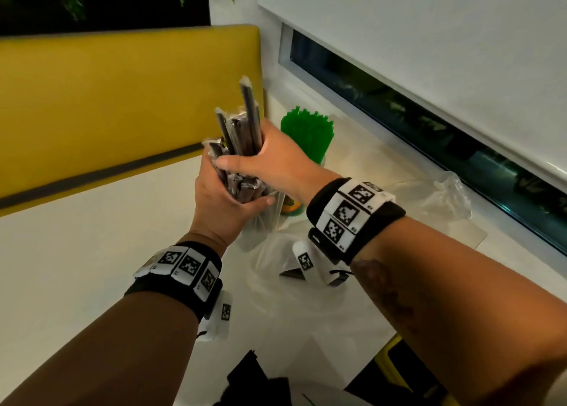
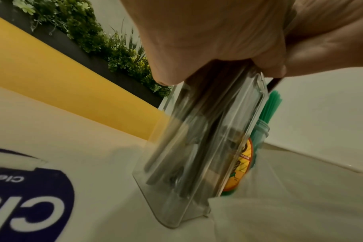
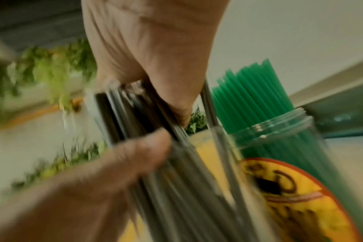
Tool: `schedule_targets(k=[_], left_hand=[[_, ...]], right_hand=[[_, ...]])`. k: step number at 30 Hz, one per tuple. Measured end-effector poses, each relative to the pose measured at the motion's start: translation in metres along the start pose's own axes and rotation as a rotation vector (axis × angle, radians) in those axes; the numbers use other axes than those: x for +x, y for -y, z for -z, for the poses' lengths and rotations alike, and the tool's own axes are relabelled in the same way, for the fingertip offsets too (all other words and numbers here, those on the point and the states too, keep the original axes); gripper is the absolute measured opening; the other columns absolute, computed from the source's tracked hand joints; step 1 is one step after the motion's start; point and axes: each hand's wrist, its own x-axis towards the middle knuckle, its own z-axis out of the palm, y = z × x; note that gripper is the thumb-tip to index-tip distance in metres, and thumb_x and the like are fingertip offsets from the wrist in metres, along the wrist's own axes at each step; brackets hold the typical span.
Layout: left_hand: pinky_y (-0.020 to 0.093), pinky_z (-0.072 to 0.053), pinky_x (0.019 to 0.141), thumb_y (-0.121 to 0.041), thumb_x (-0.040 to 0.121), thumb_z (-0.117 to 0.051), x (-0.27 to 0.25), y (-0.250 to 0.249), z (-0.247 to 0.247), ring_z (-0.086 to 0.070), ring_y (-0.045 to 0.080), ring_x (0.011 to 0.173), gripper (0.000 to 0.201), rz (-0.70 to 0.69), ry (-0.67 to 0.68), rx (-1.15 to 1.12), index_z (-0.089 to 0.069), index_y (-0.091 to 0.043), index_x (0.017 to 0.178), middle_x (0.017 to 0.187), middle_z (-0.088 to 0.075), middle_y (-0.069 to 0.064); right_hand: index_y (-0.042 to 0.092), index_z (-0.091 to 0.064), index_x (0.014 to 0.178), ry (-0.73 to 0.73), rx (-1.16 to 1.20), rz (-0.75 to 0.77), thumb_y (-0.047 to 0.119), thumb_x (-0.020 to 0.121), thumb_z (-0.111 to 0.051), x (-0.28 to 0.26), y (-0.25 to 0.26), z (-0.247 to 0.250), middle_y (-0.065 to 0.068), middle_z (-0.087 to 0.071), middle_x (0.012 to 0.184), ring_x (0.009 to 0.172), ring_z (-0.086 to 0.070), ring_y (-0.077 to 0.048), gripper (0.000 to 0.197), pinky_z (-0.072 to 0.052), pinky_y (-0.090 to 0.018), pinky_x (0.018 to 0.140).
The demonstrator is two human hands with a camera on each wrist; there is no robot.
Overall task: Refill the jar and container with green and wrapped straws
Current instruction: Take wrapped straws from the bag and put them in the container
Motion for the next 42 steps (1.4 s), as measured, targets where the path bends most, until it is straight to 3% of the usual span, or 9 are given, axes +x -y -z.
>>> schedule_targets(k=[4, 8, 13, 19, 24, 28, 34, 38, 42], left_hand=[[0.011, -0.042, 0.098, -0.045, 0.053, -0.087, -0.001, -0.003, 0.0, -0.048, -0.016, 0.113, 0.103, -0.031, -0.01, 0.034, -0.04, -0.002, 0.134, 0.118, -0.051, -0.017], [0.033, -0.049, 0.101, -0.05, 0.053, -0.085, -0.001, -0.004, -0.001, -0.058, 0.014, 0.114, 0.101, -0.023, -0.031, 0.103, -0.043, -0.002, 0.132, 0.119, -0.057, -0.001], [0.049, -0.052, 0.091, -0.041, 0.061, -0.086, 0.003, 0.002, -0.005, -0.061, 0.023, 0.109, 0.086, -0.067, -0.007, 0.178, -0.042, -0.013, 0.13, 0.12, -0.06, 0.008], [0.049, -0.037, 0.113, -0.052, 0.053, -0.091, -0.005, 0.011, 0.0, -0.04, 0.028, 0.139, 0.13, 0.114, -0.059, 0.104, -0.02, -0.001, 0.149, 0.148, -0.04, 0.014], [0.045, -0.042, 0.107, -0.058, 0.058, -0.086, -0.071, 0.015, 0.001, -0.041, 0.031, 0.134, 0.124, 0.469, 0.001, 0.092, -0.023, -0.004, 0.15, 0.148, -0.036, 0.016], [0.034, -0.051, 0.082, -0.08, 0.061, -0.064, -0.107, 0.019, -0.006, -0.057, 0.02, 0.102, 0.093, 0.575, 0.439, 0.385, -0.054, -0.013, 0.124, 0.115, -0.058, 0.002], [0.035, -0.053, 0.092, -0.009, 0.067, -0.073, -0.093, -0.002, -0.038, -0.06, 0.015, 0.107, 0.074, 0.522, 0.627, 0.221, -0.047, -0.034, 0.131, 0.115, -0.062, -0.008], [0.015, -0.042, 0.067, 0.0, 0.082, -0.058, -0.084, -0.01, -0.057, -0.058, 0.019, 0.093, 0.037, 0.47, 0.719, 0.399, -0.055, -0.019, 0.114, 0.094, -0.058, -0.003], [0.037, -0.05, 0.087, -0.01, 0.092, -0.05, -0.075, -0.009, -0.062, -0.063, 0.033, 0.103, 0.024, 0.547, 0.737, 0.492, -0.063, -0.005, 0.112, 0.11, -0.067, 0.016]], right_hand=[[0.018, -0.016, 0.153, -0.198, -0.075, 0.323, 0.041, 0.073, -0.082, -0.004, 0.029, 0.019, -0.007, -0.029, 0.155, 0.14, -0.035, -0.02, 0.106, -0.034, -0.041, 0.114], [0.0, -0.022, 0.152, -0.314, -0.563, 0.788, 0.034, 0.096, -0.055, 0.003, 0.05, 0.024, -0.019, -0.029, 0.156, 0.145, -0.026, -0.03, 0.073, -0.024, -0.043, 0.119], [0.019, -0.013, 0.157, 0.37, -0.933, 0.196, 0.049, 0.103, -0.029, 0.012, 0.004, 0.01, -0.004, -0.01, 0.164, 0.152, 0.001, -0.022, 0.064, -0.006, -0.046, 0.123], [0.02, -0.038, 0.149, 0.021, -0.716, 0.443, 0.046, 0.102, -0.035, -0.019, 0.014, 0.033, -0.008, -0.039, 0.153, 0.143, -0.031, -0.023, 0.054, -0.024, -0.036, 0.117], [0.008, -0.06, 0.076, 0.092, -0.554, 0.321, 0.02, 0.098, -0.048, -0.083, -0.022, 0.046, -0.002, -0.057, 0.069, 0.067, -0.055, -0.018, 0.028, -0.04, -0.032, 0.061], [0.006, -0.067, 0.099, 0.515, -1.058, -0.049, 0.02, 0.1, -0.041, -0.116, -0.099, 0.01, -0.013, -0.066, 0.098, 0.091, -0.063, -0.028, 0.03, -0.037, -0.032, 0.075], [0.013, -0.052, 0.127, 0.21, -1.002, -0.049, 0.019, 0.089, -0.058, -0.121, -0.155, -0.017, -0.009, -0.053, 0.129, 0.117, -0.053, -0.029, 0.039, -0.045, -0.044, 0.102], [0.005, -0.044, 0.135, 0.164, -0.985, -0.046, 0.024, 0.075, -0.075, -0.116, -0.162, -0.016, -0.014, -0.048, 0.137, 0.124, -0.049, -0.031, 0.07, -0.039, -0.042, 0.109], [0.007, -0.055, 0.121, 0.095, -1.006, -0.033, 0.029, 0.074, -0.076, -0.108, -0.163, -0.011, -0.012, -0.06, 0.118, 0.104, -0.06, -0.031, 0.057, -0.048, -0.038, 0.094]])
